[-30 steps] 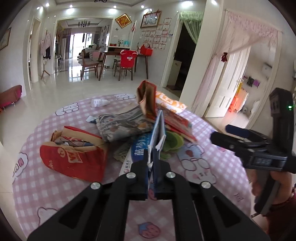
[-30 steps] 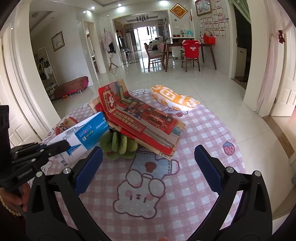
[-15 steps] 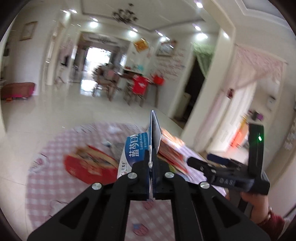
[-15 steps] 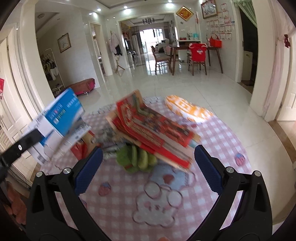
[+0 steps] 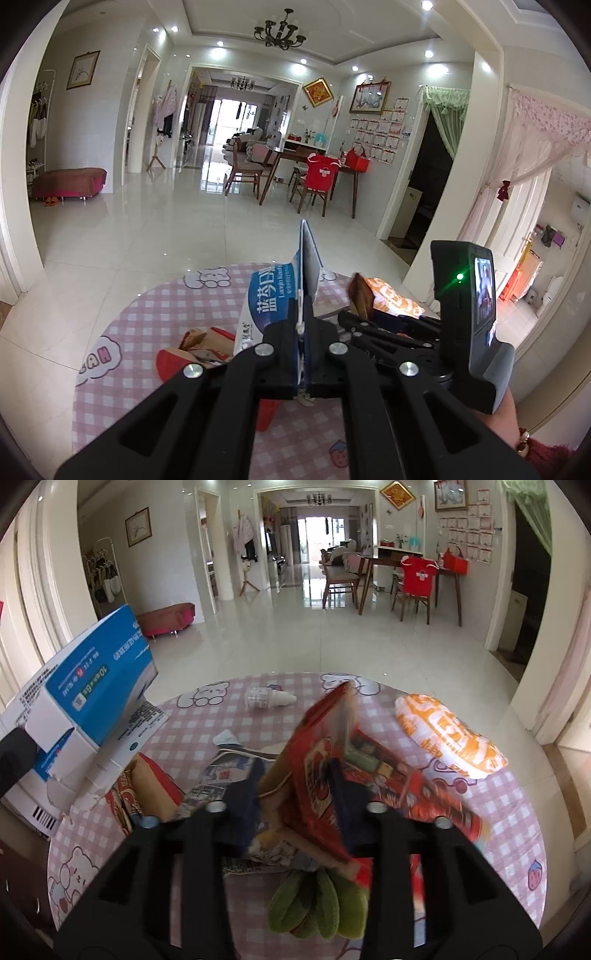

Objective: Collect trash
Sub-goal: 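Carry both items over the blue bucket and open both tools to drop them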

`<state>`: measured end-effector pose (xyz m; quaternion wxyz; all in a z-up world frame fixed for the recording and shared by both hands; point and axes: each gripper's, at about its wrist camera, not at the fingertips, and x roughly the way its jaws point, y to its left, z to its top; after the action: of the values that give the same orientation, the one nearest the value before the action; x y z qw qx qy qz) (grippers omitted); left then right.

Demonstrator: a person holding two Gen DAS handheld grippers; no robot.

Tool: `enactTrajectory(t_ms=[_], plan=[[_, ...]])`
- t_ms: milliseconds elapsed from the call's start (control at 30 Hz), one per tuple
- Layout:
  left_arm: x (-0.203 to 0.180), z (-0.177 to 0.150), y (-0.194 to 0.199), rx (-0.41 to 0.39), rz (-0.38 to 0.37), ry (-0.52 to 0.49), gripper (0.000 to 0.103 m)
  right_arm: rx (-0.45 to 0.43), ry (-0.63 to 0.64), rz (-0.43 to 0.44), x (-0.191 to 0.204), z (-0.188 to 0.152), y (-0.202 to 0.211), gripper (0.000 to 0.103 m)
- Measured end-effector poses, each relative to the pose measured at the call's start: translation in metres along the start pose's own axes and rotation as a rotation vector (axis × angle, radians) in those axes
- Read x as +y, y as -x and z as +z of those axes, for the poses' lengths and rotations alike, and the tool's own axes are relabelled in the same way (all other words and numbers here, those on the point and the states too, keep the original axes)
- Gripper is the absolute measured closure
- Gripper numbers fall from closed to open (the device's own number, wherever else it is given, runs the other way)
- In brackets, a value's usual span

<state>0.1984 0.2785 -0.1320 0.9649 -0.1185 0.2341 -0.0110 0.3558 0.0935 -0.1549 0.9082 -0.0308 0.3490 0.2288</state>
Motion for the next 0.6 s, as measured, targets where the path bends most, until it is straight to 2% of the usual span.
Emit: enactTrajectory(t_ms=[33, 100, 300, 467, 600], plan=[[-0.004, 0.001, 0.001, 0.0, -0.002, -0.006, 0.101, -0.014, -0.013, 0.015, -0.004, -0.001, 0.006, 0.089], [-0.006, 0.001, 0.001, -0.004, -0.012, -0.018, 0.101, -0.071, -0.041, 0.039, -0.016, -0.002, 0.029, 0.093], [-0.04, 0.009, 0.021, -0.035, -0.083, -0.04, 0.101, -0.209, -0.106, 0.097, -0.052, -0.01, 0.105, 0.094], [-0.091, 0.006, 0.04, -0.04, -0.213, -0.083, 0.101, -0.292, -0.186, 0.11, -0.094, -0.033, 0.179, 0.095], [-0.148, -0.003, 0.042, 0.007, -0.344, -0.126, 0.101, -0.337, -0.257, 0.077, -0.135, -0.066, 0.233, 0.095]])
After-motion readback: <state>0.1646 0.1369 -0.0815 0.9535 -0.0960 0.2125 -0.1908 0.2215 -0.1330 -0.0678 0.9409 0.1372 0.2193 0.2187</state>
